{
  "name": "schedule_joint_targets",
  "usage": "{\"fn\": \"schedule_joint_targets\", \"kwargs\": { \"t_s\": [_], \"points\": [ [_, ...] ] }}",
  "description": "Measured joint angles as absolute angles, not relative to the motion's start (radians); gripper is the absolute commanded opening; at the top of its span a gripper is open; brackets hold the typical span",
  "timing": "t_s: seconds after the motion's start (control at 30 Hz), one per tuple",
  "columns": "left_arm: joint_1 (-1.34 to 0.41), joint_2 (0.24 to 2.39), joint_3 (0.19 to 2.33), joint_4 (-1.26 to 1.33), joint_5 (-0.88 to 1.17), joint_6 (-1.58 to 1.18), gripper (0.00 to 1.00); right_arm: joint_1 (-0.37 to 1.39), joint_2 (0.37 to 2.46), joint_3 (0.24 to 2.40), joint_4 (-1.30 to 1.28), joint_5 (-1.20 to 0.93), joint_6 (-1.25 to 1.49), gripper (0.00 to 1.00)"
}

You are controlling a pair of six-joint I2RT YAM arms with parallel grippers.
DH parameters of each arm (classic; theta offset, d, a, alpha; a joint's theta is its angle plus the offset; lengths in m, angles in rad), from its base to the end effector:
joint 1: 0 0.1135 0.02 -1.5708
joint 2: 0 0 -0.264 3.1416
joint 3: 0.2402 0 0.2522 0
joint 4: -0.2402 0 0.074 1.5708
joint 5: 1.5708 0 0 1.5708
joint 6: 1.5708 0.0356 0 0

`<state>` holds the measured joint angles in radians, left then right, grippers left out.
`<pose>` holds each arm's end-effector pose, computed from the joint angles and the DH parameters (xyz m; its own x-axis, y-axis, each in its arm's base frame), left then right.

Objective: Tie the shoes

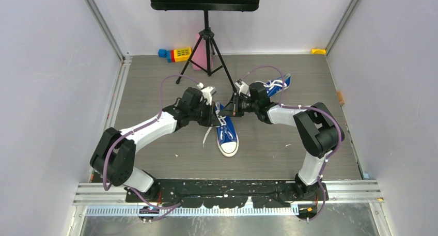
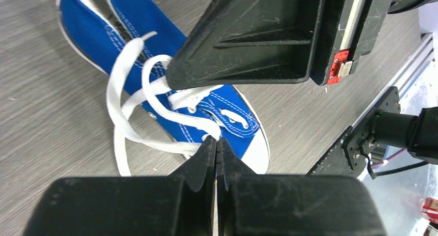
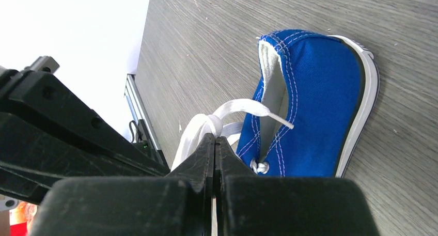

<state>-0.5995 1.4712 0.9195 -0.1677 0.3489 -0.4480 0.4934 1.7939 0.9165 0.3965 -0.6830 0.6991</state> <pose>0.2529 -0.1876 0.2281 -0.8120 0.0619 -0.5804 0.4336 0.7296 -0.5289 0.3163 0.1956 0.1739 -0.8654 0.1014 -0.4907 -0.3962 0.4611 0.7940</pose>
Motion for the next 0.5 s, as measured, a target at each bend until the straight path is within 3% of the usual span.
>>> {"fn": "schedule_joint_targets", "kwargs": {
  "t_s": [0.5],
  "points": [
    [-0.636,1.633,0.931,-0.044,0.320,-0.491,0.00,0.493,1.794,0.916,0.396,-0.683,0.711,0.00]
  ]
}}
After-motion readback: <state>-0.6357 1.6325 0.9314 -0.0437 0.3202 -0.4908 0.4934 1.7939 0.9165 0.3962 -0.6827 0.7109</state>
